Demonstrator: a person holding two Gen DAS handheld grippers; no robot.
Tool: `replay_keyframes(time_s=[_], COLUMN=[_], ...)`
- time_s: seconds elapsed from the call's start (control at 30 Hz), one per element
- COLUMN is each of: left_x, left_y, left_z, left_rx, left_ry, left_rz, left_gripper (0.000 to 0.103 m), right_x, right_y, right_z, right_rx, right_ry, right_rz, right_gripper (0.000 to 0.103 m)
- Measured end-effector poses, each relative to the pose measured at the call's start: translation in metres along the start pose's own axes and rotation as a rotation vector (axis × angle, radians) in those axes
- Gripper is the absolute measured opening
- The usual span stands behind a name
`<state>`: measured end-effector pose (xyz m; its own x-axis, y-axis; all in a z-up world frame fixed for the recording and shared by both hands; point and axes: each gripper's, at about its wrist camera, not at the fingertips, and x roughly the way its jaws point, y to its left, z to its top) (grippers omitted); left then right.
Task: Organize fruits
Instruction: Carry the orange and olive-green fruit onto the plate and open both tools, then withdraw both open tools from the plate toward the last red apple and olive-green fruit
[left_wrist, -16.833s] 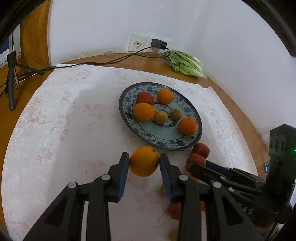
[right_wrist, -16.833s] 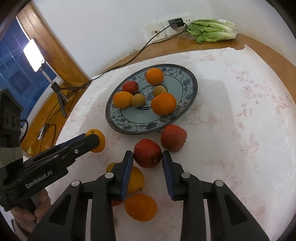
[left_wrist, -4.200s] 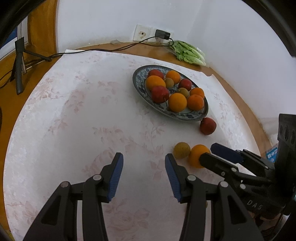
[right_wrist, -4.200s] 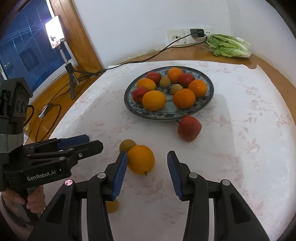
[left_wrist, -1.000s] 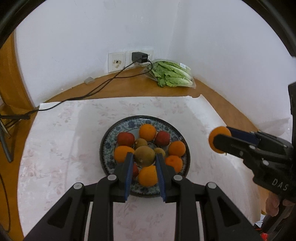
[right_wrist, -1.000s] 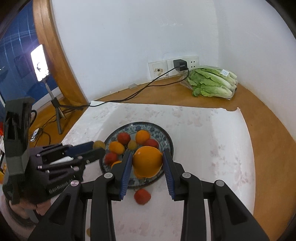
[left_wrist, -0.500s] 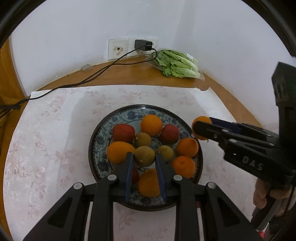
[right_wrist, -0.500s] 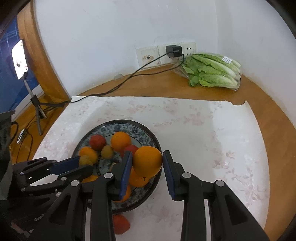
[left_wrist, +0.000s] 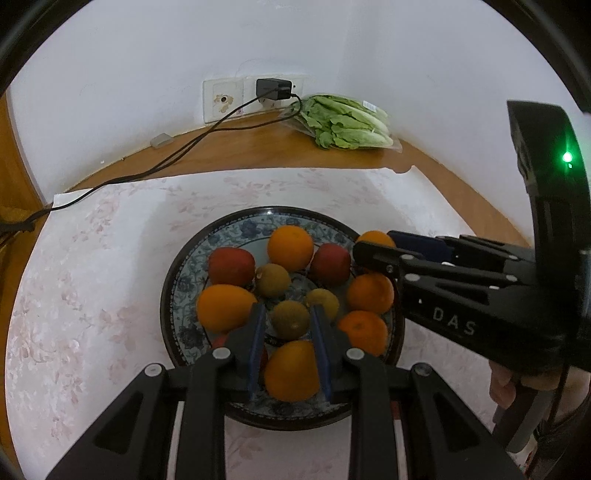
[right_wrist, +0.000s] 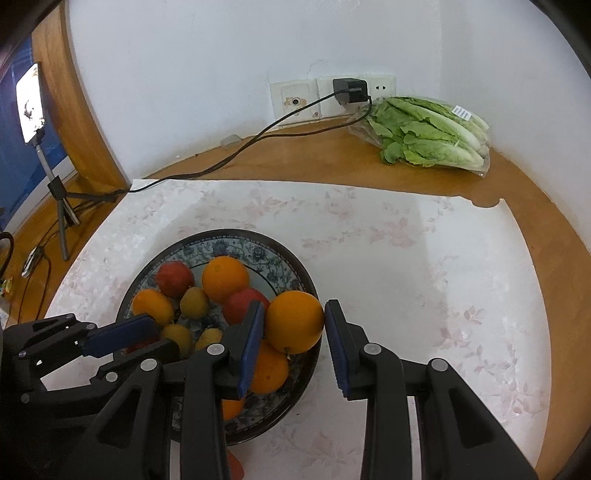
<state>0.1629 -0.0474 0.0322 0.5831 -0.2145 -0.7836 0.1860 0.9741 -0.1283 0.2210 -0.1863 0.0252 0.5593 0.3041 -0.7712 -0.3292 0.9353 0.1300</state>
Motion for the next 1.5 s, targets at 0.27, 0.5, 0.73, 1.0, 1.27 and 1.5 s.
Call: replay_keyframes(time_s=[0.27, 0.5, 0.73, 1.0, 1.27, 1.5], left_x=[-0.009, -0.026, -0.046, -0.062, -0.082, -0.102], left_y=[0.0, 0.003, 0.004, 0.007, 0.004, 0.001], left_z=[-0.002, -0.006, -0.016, -0.033, -0.054, -0.073], left_rx=[-0.008, -0.036, -0.047, -0.073, -0.069, -0.071], left_ry=[-0.006, -0.005, -0.004, 0.009, 0.025, 0.03], left_rz=[-0.003, -0.013, -0.019, -0.029, -0.045, -0.074], left_gripper=[0.034, 0.038, 0.04, 0.041, 0.042, 0.044], right_x=[-0.008, -0.031, -0.055, -0.075, -0.095, -0.111], right_y=[-0.001, -0.001, 0.003, 0.008, 0.019, 0.029], right_z=[-0.003, -0.011, -0.029, -0.055, -0.084, -0.106], right_rx=[0.005, 0.019, 0.038, 0.067, 0.07, 0.07], right_ry=[-0.015, -0.033, -0.018, 0.015, 0.038, 0.041], right_rz=[0.034, 0.043, 0.067, 0.094, 0.077, 0.087], right_gripper=[0.042, 0.042, 0.042, 0.042, 0.042, 0.042])
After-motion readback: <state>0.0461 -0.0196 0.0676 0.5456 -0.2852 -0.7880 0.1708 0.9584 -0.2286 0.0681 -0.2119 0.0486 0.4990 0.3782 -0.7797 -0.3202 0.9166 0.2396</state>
